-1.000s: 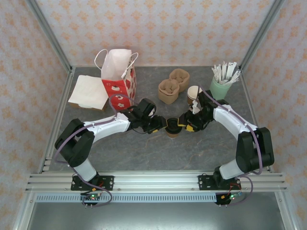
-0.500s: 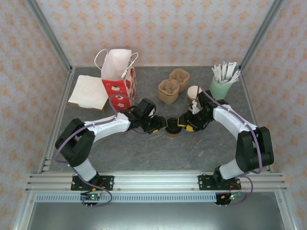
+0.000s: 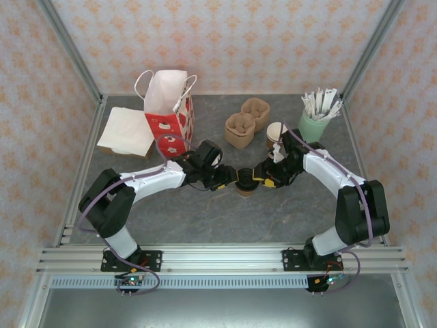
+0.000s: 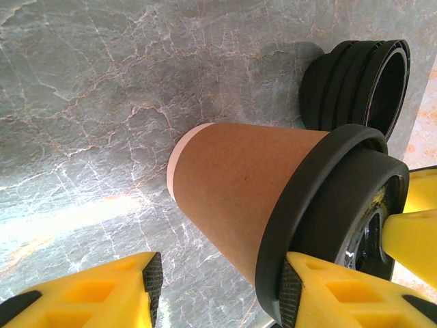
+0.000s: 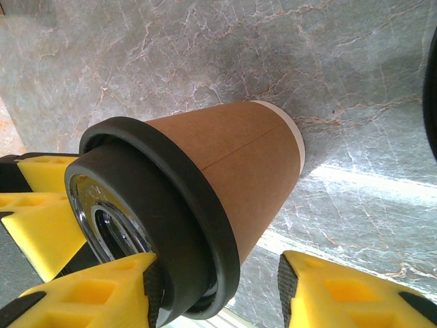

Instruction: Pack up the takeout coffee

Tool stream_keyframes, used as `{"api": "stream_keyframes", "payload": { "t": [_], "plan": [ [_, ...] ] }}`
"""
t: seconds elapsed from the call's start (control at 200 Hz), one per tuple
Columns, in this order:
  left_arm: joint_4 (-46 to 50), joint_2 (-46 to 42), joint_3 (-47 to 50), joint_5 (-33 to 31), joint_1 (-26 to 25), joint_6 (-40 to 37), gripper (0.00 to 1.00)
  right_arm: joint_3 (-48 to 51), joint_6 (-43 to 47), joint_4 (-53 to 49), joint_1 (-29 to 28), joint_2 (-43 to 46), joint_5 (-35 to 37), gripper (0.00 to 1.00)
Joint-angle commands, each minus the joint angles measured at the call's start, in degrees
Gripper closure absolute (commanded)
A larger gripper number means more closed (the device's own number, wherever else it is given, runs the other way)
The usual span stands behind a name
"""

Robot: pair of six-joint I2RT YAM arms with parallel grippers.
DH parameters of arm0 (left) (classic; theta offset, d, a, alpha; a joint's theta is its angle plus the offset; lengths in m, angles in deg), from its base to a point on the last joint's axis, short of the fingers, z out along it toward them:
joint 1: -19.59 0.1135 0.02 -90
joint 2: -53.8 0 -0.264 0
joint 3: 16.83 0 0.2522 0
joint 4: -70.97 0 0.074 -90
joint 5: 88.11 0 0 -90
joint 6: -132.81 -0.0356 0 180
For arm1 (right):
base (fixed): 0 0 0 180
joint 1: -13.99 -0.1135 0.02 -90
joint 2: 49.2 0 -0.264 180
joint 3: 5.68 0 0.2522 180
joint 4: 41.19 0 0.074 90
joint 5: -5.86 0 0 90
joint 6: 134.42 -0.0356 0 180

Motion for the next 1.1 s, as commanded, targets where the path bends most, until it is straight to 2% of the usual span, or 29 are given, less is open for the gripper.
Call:
{"api": "stream_keyframes", "payload": {
  "t": [0.0, 0.275, 0.51, 0.716, 0.941, 1.096],
  "plan": [
    [5.5, 3.8, 2.1, -1.8, -0.4, -0.8, 0.51, 4.0, 1.3, -6.6, -0.9, -3.9, 10.5, 0.52],
    [8.2, 3.7, -1.1, -2.2, -0.8, -3.0, 0.5, 1.4, -2.2, 0.0, -0.9, 0.4, 3.1, 0.5],
    [8.5, 3.5, -2.1, -2.4, -1.3, -2.7, 0.5, -0.5, -4.4, 2.0, -0.9, 1.4, 1.0, 0.47],
    [9.2, 2.9, -3.2, -2.7, -1.5, -2.7, 0.49, -0.9, -5.4, 3.0, -0.8, 2.5, 1.3, 0.44],
    [9.3, 2.7, -4.8, -2.7, -1.5, -2.6, 0.45, -0.9, -6.9, 4.6, 0.0, 6.1, 3.2, 0.33],
    [10.0, 2.5, -6.5, -2.9, -1.5, -2.9, 0.43, -1.9, -5.6, 2.0, 0.5, 8.3, 7.6, 0.31]
  ]
}}
